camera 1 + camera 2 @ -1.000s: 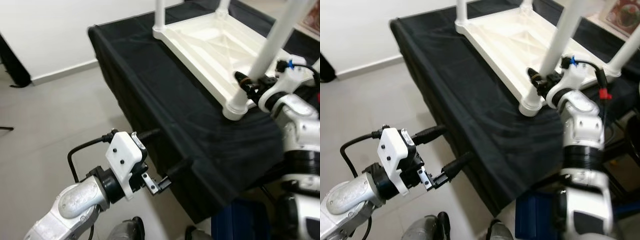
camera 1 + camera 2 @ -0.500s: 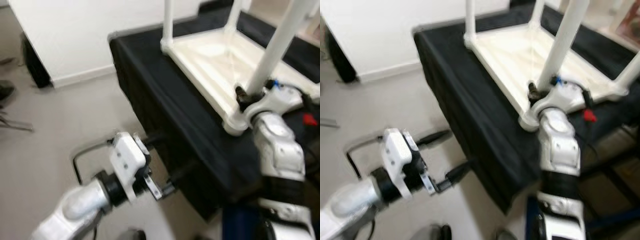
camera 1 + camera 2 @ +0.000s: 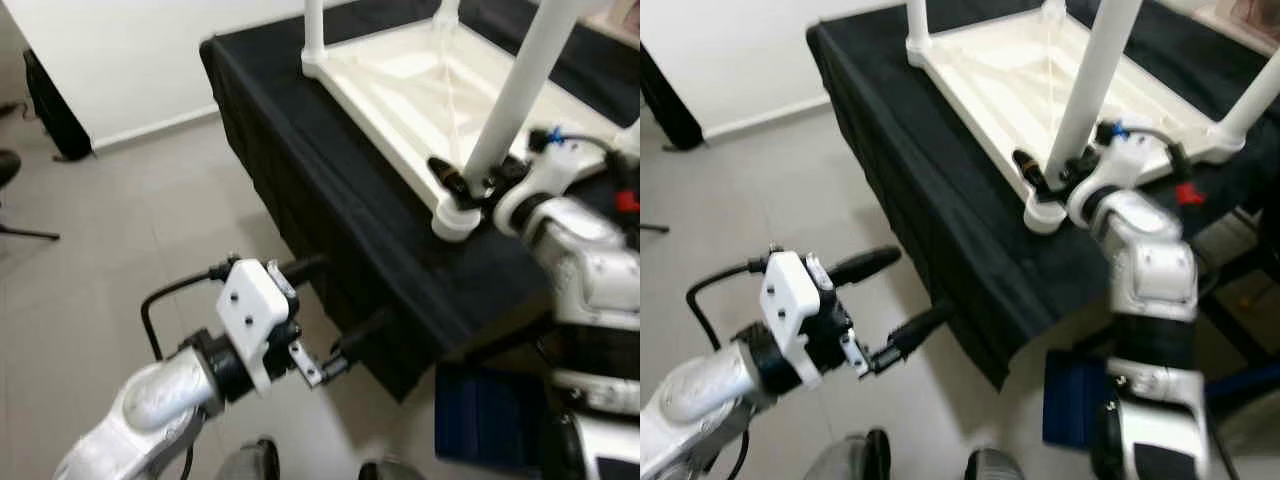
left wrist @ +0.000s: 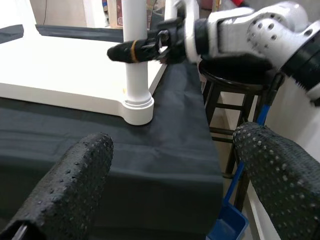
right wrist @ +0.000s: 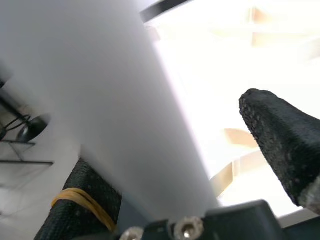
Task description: Building children table
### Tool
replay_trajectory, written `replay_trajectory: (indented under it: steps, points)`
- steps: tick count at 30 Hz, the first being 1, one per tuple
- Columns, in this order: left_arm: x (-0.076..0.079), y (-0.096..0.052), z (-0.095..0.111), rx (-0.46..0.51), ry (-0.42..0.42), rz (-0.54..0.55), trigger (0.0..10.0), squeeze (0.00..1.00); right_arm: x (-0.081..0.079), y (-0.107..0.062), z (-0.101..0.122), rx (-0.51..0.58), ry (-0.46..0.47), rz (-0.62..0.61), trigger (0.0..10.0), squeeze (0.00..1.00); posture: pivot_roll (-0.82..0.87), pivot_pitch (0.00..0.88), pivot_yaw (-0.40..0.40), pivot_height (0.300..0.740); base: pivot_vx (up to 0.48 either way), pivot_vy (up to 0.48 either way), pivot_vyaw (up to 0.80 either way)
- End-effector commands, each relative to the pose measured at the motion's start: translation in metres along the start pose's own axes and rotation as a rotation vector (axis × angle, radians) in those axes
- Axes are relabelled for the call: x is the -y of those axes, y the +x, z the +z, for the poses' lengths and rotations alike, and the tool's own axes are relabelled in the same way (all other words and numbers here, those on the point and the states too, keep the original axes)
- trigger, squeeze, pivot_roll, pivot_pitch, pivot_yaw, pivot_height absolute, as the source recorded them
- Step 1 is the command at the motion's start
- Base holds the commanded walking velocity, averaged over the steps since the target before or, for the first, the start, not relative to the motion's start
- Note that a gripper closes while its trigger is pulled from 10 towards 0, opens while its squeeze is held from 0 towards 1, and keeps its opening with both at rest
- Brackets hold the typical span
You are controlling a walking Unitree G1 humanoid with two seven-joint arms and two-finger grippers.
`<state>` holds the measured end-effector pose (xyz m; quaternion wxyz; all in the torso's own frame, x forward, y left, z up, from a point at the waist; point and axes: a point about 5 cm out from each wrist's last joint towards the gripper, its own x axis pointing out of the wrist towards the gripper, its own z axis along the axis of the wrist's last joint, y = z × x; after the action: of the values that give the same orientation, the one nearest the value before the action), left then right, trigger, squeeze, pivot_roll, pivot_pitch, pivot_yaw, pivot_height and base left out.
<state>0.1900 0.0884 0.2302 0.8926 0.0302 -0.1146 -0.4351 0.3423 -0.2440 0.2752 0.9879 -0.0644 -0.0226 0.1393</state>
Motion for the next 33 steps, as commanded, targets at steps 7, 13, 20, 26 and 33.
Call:
replay_trajectory:
  steps: [7,13,20,26,33]
  points:
    - [0.001,-0.002,-0.001,-0.013,0.005,0.0,10.0,0.0,0.017,-0.007,0.002,0.018,0.022,0.224,10.0,0.0,0.01,0.22,-0.025,0.74,0.0,0.0,0.0]
    - [0.001,-0.002,-0.001,-0.014,0.005,0.001,10.0,0.0,0.027,-0.004,-0.001,0.011,0.03,0.223,0.0,0.0,0.02,0.221,-0.026,0.74,0.0,0.0,0.0]
    - [0.001,-0.004,-0.001,-0.017,0.006,0.005,10.0,0.0,0.03,-0.003,-0.003,0.017,0.047,0.225,0.0,0.0,0.02,0.223,-0.028,0.74,0.0,0.0,0.0]
    - [0.001,-0.004,-0.002,-0.017,0.005,0.005,10.0,0.0,0.0,0.0,-0.017,0.006,-0.004,0.058,0.0,0.0,0.01,0.224,-0.024,0.74,0.0,0.0,0.0]
    - [0.0,-0.003,-0.002,-0.016,0.005,0.001,10.0,0.0,-0.013,-0.012,-0.013,0.07,-0.227,-0.437,0.0,0.0,0.01,0.217,-0.02,0.74,0.0,0.0,0.0]
